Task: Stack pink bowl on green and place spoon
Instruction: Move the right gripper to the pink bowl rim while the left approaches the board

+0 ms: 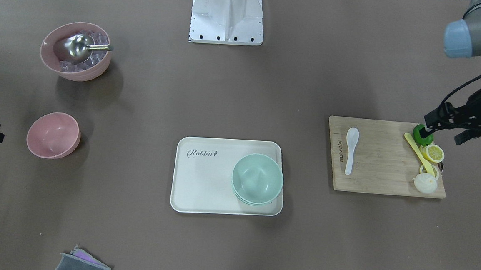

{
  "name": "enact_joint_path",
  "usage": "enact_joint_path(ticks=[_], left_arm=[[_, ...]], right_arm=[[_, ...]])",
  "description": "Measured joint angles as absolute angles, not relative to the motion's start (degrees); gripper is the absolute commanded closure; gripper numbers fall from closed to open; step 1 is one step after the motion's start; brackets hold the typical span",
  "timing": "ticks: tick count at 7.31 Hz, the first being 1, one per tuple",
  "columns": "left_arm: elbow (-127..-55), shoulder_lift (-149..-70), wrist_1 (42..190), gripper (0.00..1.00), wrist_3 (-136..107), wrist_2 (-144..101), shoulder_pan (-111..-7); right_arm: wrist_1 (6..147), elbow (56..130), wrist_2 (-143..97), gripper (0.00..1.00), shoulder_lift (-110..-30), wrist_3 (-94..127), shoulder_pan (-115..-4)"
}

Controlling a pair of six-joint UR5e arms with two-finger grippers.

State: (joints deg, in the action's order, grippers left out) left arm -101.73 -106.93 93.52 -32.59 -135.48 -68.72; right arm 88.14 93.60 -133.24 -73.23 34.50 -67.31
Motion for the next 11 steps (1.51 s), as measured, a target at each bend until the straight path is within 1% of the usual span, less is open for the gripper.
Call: enact_joint_path(ticks=[1,2,3,4,5,6,7,11], left_arm=[[-101.7,-107.9,93.5,0.02,-34.3,-135.5,-67.6],[-101.7,-108.4,93.5,0.02,-35.0,-135.4,-67.0],[-101.7,-108.6,93.6,0.02,-35.3,-135.4,-66.8],[-101.7,-108.6,93.5,0.02,-35.4,-135.4,-66.8],[-101.7,-108.6,93.5,0.02,-35.5,-135.4,-66.7],[-101.7,-108.6,93.5,0.02,-35.4,-135.4,-66.7],[-101.6,-108.6,93.6,0.02,-35.4,-135.4,-66.7],[-101.4,-108.7,93.5,0.02,-35.4,-135.5,-66.6]], right_arm=[[82.1,91.9,-132.2,0.0,-74.2,39.4,-64.2],[74.7,88.6,-131.3,0.0,-75.4,42.8,-62.1],[68.1,85.5,-131.3,0.0,-76.7,44.4,-61.2],[64.5,83.9,-131.9,0.01,-77.8,45.0,-60.9],[63.0,83.4,-132.2,0.29,-78.6,45.3,-60.6],[62.5,83.3,-132.4,0.76,-78.9,45.4,-60.3],[62.3,83.3,-132.5,1.0,-79.0,45.4,-60.1],[62.3,85.5,-133.1,1.0,-79.2,45.4,-59.2]])
